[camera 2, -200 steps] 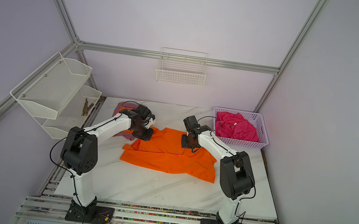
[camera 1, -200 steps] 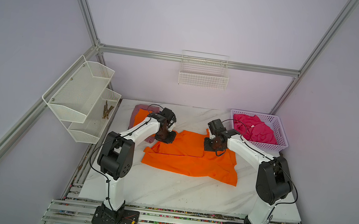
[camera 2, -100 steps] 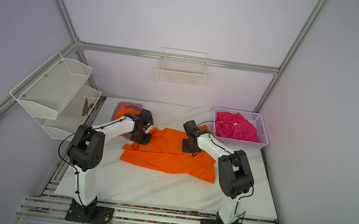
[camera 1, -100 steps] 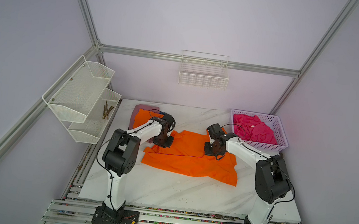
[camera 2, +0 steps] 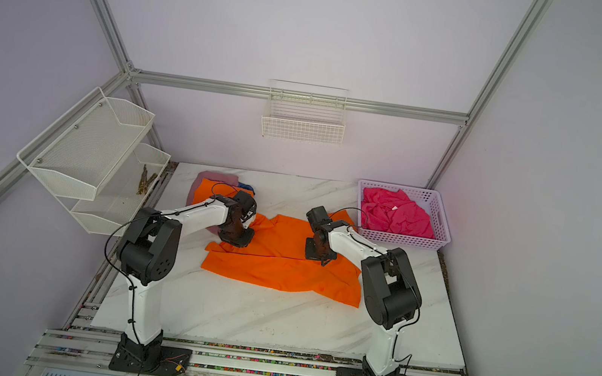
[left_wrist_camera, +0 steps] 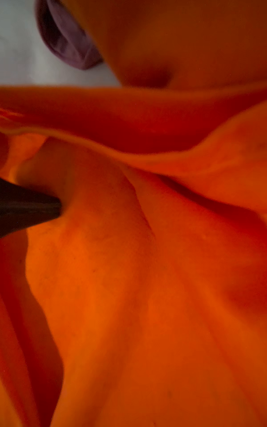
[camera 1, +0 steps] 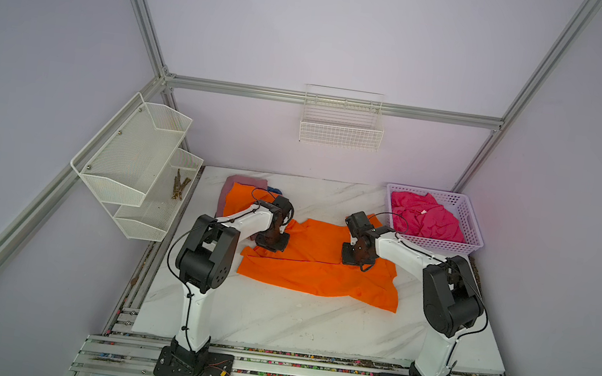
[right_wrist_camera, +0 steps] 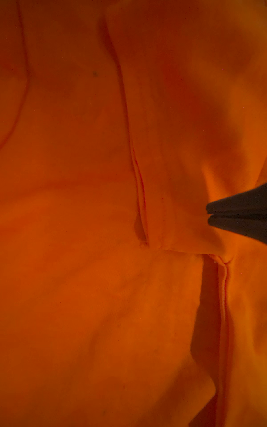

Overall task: Fold and stack t-shirts
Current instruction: Move the T-shirt to the center of the board.

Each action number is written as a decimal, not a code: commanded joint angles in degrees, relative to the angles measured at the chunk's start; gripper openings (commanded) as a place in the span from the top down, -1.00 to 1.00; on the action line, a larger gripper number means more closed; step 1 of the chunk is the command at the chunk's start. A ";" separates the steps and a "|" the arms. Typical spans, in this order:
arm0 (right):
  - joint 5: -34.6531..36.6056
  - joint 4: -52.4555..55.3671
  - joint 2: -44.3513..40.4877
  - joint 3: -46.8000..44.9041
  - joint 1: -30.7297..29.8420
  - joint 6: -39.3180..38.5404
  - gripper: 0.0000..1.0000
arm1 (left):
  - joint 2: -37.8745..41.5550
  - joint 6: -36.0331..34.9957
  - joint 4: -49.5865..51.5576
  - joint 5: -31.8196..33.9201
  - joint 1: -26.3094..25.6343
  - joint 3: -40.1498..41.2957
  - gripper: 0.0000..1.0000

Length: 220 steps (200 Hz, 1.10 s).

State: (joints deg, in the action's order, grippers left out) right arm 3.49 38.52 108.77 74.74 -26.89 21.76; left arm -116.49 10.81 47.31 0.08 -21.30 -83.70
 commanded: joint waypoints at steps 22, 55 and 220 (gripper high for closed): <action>1.06 -0.33 0.83 -0.80 -0.11 0.83 1.00 | -1.49 1.05 -1.45 -0.05 -0.06 2.80 1.00; 2.00 1.27 0.91 -0.82 -0.12 0.83 1.00 | -0.23 4.23 -1.12 -0.17 -0.41 5.41 1.00; 0.39 3.80 2.24 -4.85 -0.17 -0.55 1.00 | 10.20 17.50 3.63 4.65 -5.44 20.94 1.00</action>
State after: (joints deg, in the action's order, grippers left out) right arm 4.60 39.48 110.37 73.21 -26.89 21.80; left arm -105.97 24.18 41.89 4.93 -25.76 -67.79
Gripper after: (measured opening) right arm 0.054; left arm 0.049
